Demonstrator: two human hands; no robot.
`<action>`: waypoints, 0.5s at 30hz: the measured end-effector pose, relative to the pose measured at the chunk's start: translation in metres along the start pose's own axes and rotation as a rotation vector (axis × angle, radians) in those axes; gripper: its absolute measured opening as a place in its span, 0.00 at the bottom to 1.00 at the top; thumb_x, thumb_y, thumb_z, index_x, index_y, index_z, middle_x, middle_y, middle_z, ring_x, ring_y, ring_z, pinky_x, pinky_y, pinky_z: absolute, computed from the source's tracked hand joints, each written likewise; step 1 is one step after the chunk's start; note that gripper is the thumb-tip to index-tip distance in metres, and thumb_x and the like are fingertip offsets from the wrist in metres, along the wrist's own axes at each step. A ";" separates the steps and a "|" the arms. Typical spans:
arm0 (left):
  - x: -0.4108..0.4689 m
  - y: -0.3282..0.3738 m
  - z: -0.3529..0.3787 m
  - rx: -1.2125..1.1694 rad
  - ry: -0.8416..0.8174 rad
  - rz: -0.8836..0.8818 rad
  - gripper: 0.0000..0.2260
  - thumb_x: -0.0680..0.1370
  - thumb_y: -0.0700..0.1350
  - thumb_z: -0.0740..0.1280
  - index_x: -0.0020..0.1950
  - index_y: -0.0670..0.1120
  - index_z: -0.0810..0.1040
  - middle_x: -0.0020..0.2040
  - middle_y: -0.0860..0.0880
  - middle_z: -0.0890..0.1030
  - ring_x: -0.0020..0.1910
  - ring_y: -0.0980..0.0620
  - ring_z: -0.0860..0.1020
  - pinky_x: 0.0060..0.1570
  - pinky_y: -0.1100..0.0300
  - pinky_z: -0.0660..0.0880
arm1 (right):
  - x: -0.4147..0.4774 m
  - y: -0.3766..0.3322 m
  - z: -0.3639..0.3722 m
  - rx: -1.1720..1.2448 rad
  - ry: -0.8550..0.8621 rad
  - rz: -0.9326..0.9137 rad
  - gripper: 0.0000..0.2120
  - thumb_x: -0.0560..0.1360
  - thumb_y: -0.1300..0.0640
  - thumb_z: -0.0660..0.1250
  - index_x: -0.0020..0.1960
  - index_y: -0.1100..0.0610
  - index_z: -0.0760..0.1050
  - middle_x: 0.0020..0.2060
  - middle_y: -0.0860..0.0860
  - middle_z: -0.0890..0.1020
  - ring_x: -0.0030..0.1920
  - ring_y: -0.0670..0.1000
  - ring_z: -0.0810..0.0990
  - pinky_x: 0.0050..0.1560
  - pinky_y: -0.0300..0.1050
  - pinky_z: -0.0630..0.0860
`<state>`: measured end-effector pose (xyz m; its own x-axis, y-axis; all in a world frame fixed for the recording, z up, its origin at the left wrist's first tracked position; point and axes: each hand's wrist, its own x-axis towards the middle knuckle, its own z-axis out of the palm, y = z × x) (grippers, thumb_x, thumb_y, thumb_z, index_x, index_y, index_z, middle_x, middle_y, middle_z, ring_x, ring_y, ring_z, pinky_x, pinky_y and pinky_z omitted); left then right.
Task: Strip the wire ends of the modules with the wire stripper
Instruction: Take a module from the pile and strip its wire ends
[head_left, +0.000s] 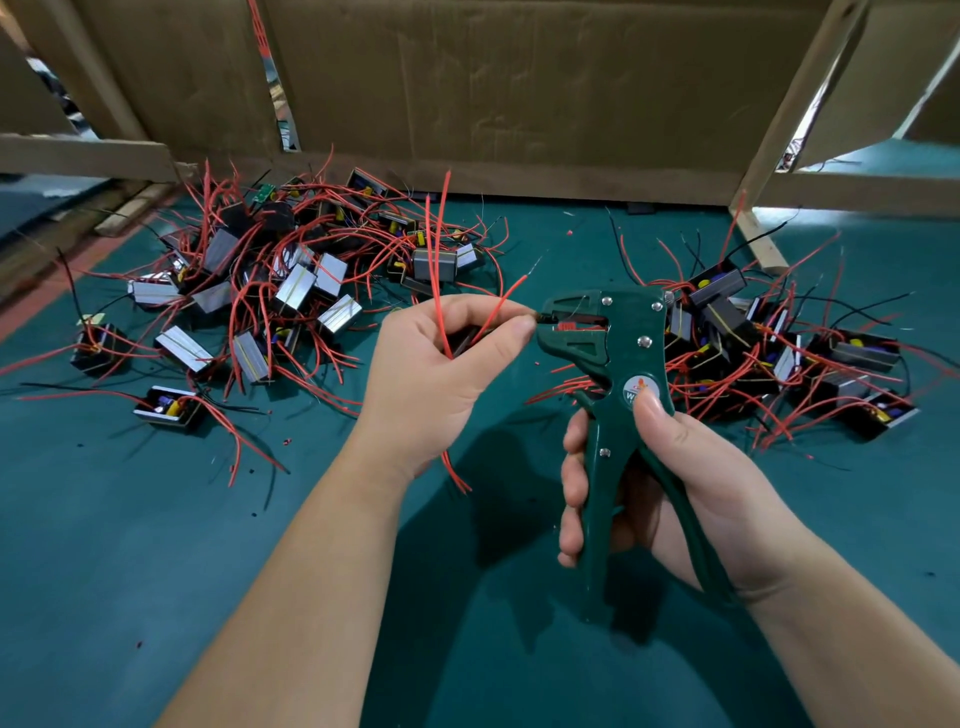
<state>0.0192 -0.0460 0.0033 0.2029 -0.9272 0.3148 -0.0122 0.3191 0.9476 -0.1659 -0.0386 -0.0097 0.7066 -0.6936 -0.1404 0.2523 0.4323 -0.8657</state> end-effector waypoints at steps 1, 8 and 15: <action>0.000 0.000 0.000 0.000 -0.001 0.000 0.09 0.73 0.35 0.70 0.39 0.49 0.82 0.31 0.57 0.81 0.32 0.61 0.74 0.36 0.68 0.71 | 0.000 0.000 0.000 -0.003 0.002 0.002 0.26 0.65 0.36 0.73 0.47 0.59 0.78 0.35 0.60 0.78 0.32 0.61 0.80 0.39 0.59 0.78; 0.001 -0.001 0.000 -0.016 -0.012 0.000 0.06 0.70 0.40 0.71 0.36 0.50 0.82 0.31 0.56 0.81 0.31 0.60 0.74 0.36 0.68 0.72 | 0.000 -0.001 -0.001 -0.013 -0.012 0.009 0.27 0.65 0.35 0.72 0.47 0.58 0.78 0.35 0.59 0.78 0.32 0.60 0.80 0.38 0.58 0.77; 0.002 -0.002 -0.004 0.006 -0.019 0.009 0.07 0.70 0.41 0.71 0.35 0.52 0.84 0.31 0.56 0.81 0.32 0.61 0.75 0.37 0.68 0.73 | -0.001 -0.001 -0.002 -0.007 -0.022 0.022 0.27 0.64 0.35 0.73 0.47 0.59 0.78 0.35 0.60 0.78 0.32 0.60 0.80 0.38 0.57 0.78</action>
<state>0.0230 -0.0476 0.0014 0.1836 -0.9279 0.3246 -0.0195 0.3267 0.9449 -0.1680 -0.0394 -0.0095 0.7266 -0.6707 -0.1491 0.2318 0.4436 -0.8657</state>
